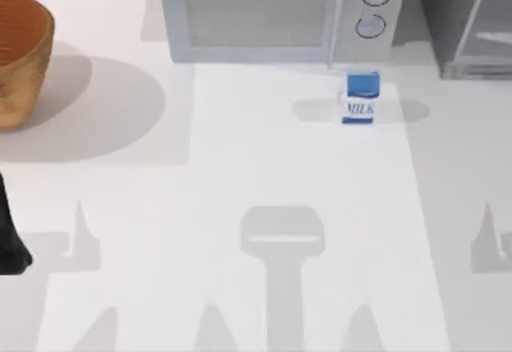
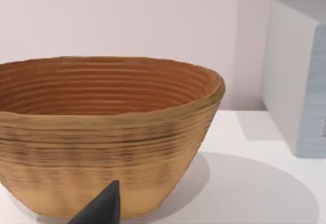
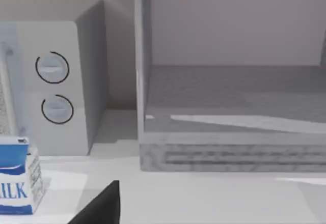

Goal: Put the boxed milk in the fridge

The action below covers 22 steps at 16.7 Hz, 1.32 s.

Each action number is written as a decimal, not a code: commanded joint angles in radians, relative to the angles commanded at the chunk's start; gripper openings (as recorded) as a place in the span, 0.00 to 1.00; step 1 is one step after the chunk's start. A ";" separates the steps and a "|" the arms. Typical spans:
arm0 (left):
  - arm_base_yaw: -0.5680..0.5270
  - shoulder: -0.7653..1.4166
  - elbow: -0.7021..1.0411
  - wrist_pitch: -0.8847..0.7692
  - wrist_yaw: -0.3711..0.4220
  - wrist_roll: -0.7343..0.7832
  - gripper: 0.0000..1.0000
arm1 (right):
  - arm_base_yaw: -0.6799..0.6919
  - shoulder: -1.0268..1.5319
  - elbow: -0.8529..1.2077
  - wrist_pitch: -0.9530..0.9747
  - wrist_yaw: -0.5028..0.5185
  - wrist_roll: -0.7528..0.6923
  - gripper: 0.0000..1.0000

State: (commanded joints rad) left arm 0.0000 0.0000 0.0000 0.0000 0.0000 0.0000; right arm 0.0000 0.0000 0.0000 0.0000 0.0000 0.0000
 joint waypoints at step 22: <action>0.000 0.000 0.000 0.000 0.000 0.000 1.00 | 0.368 1.492 0.627 0.643 0.362 0.130 1.00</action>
State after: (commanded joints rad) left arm 0.0000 0.0000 0.0000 0.0000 0.0000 0.0000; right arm 0.3683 1.4923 0.6274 0.6428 0.3617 0.1303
